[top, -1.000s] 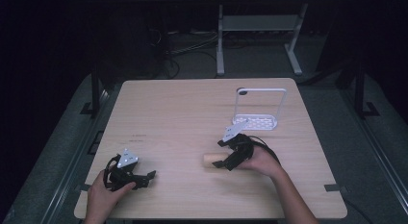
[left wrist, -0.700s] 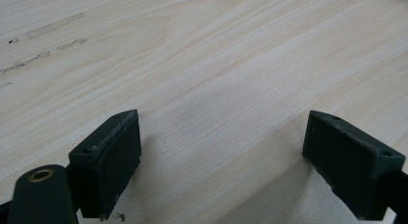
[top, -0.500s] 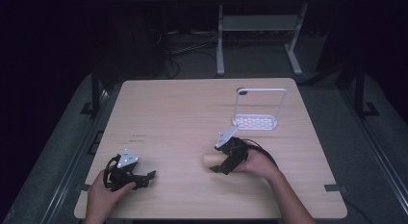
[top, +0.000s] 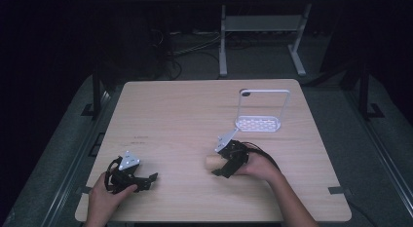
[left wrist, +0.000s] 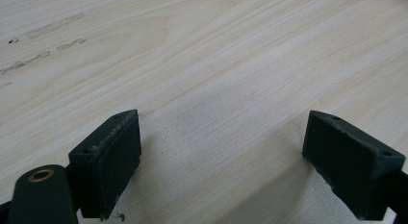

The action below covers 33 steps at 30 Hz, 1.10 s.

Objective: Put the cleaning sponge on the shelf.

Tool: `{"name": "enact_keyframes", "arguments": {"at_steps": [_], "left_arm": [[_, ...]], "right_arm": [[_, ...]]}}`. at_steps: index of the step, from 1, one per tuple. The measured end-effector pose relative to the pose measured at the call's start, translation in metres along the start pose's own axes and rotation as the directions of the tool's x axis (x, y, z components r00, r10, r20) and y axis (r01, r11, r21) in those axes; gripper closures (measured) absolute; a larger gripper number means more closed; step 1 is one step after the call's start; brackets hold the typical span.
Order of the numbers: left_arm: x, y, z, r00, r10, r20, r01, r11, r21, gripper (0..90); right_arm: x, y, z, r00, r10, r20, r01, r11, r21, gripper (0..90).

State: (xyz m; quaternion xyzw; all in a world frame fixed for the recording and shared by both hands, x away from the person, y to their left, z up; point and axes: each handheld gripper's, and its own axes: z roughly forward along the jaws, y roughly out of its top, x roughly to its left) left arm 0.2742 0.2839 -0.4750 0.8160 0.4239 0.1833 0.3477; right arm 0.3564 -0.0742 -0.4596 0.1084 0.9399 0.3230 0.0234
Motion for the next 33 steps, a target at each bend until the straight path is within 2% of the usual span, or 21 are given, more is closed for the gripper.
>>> {"name": "enact_keyframes", "arguments": {"at_steps": [1,12,19,28,33], "left_arm": [[0.0,0.0,0.0,1.0,0.0,0.0,0.0,1.0,0.0,12.8],[0.0,0.0,0.0,1.0,0.0,0.0,0.0,1.0,0.0,12.8],[0.0,0.0,0.0,1.0,0.0,0.0,0.0,1.0,0.0,12.8],[0.0,0.0,0.0,1.0,0.0,0.0,0.0,1.0,0.0,12.8],[0.0,0.0,-0.0001,1.0,0.0,-0.001,0.0,1.0,0.0,12.8]], "right_arm": [[-0.0001,-0.0003,-0.0006,1.0,-0.001,-0.002,0.001,1.0,0.003,21.4],[0.0,-0.0011,-0.0012,1.0,0.0,0.004,0.0,1.0,0.014,27.3],[0.0008,-0.0019,-0.0019,1.0,-0.006,0.008,0.005,1.0,0.018,37.0],[0.0014,-0.0018,-0.0045,0.9999,-0.001,0.015,0.001,1.0,0.002,39.6],[0.0027,-0.0028,-0.0079,0.9992,0.031,0.027,-0.031,1.0,0.001,40.1]]}}
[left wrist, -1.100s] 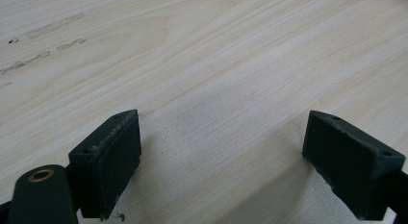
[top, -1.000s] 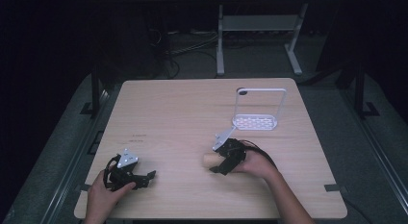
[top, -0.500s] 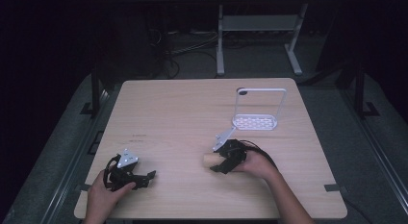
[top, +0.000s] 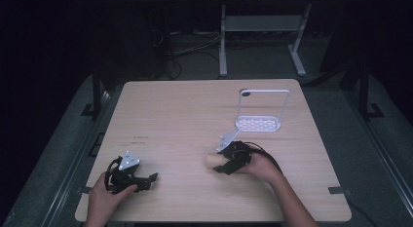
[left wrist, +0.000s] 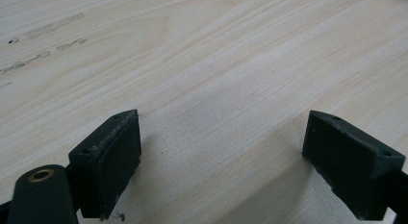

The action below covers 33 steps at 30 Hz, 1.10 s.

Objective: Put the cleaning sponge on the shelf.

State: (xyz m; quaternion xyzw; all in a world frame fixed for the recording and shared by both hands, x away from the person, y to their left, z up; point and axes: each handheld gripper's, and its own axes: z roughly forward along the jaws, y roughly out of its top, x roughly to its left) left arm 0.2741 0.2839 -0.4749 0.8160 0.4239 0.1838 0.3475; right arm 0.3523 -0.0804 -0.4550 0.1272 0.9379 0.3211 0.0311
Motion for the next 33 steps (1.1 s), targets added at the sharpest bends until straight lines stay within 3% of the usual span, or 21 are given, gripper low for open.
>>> {"name": "enact_keyframes", "arguments": {"at_steps": [15,33], "left_arm": [[0.0,0.0,0.0,1.0,0.001,0.001,-0.001,1.0,0.001,12.8],[0.0,0.0,0.0,1.0,0.002,0.001,-0.002,1.0,0.002,12.8]], "right_arm": [[-0.002,-0.007,-0.016,0.9949,0.085,0.054,-0.084,0.996,-0.024,40.1],[-0.008,-0.018,-0.032,0.9807,0.168,0.101,-0.163,0.985,-0.052,40.1]]}}
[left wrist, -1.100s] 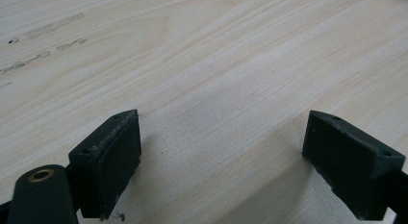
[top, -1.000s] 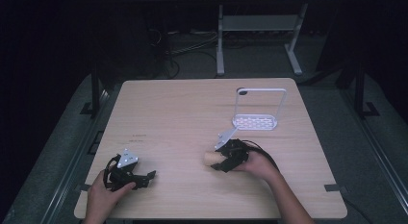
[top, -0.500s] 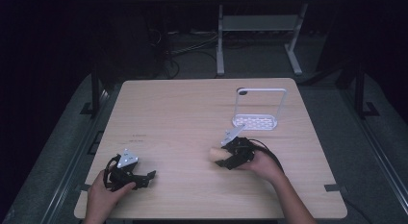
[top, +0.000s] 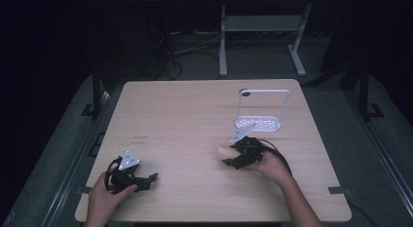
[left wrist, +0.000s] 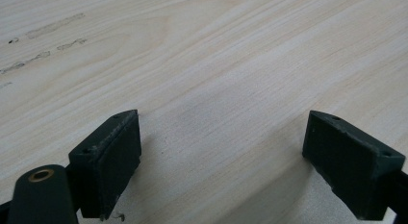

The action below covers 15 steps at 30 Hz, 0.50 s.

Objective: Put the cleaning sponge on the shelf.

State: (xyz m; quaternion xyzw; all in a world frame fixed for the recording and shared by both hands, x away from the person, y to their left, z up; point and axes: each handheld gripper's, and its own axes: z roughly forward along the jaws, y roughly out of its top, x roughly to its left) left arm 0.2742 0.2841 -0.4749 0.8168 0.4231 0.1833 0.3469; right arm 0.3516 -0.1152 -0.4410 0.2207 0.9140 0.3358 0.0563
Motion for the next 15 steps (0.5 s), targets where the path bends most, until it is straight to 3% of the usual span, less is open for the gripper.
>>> {"name": "enact_keyframes", "arguments": {"at_steps": [15], "left_arm": [[0.0,0.0,0.0,1.0,0.0,0.0,0.0,1.0,0.0,12.8]], "right_arm": [[-0.0096,-0.0067,-0.0101,0.998,0.051,0.038,-0.051,0.999,-0.009,40.2]]}}
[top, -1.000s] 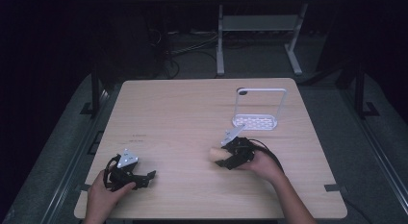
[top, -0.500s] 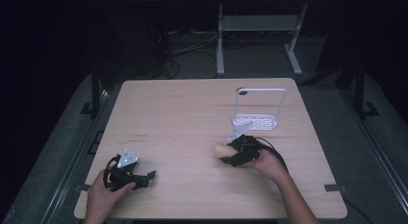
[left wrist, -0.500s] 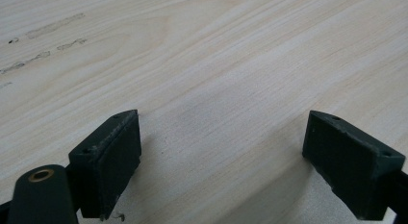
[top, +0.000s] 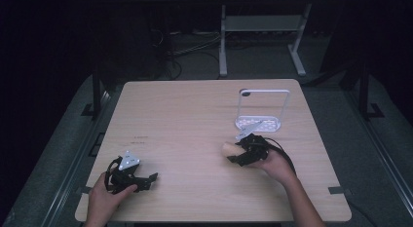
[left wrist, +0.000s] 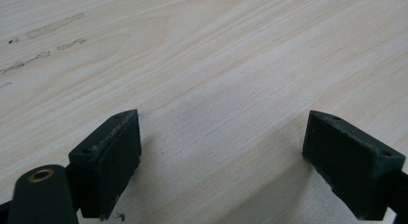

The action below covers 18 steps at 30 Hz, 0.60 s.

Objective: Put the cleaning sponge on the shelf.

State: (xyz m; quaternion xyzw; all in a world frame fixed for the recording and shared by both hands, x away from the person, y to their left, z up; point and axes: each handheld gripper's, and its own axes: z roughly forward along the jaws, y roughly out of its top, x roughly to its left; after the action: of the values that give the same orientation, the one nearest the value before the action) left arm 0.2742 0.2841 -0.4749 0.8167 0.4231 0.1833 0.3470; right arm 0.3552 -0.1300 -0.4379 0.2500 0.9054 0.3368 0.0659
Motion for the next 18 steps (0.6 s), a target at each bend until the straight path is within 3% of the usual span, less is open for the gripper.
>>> {"name": "enact_keyframes", "arguments": {"at_steps": [18], "left_arm": [[0.0,0.0,0.0,1.0,0.0,0.0,0.0,1.0,-0.002,12.8]], "right_arm": [[-0.017,-0.009,-0.014,0.9932,0.081,0.084,-0.079,0.997,-0.018,40.3]]}}
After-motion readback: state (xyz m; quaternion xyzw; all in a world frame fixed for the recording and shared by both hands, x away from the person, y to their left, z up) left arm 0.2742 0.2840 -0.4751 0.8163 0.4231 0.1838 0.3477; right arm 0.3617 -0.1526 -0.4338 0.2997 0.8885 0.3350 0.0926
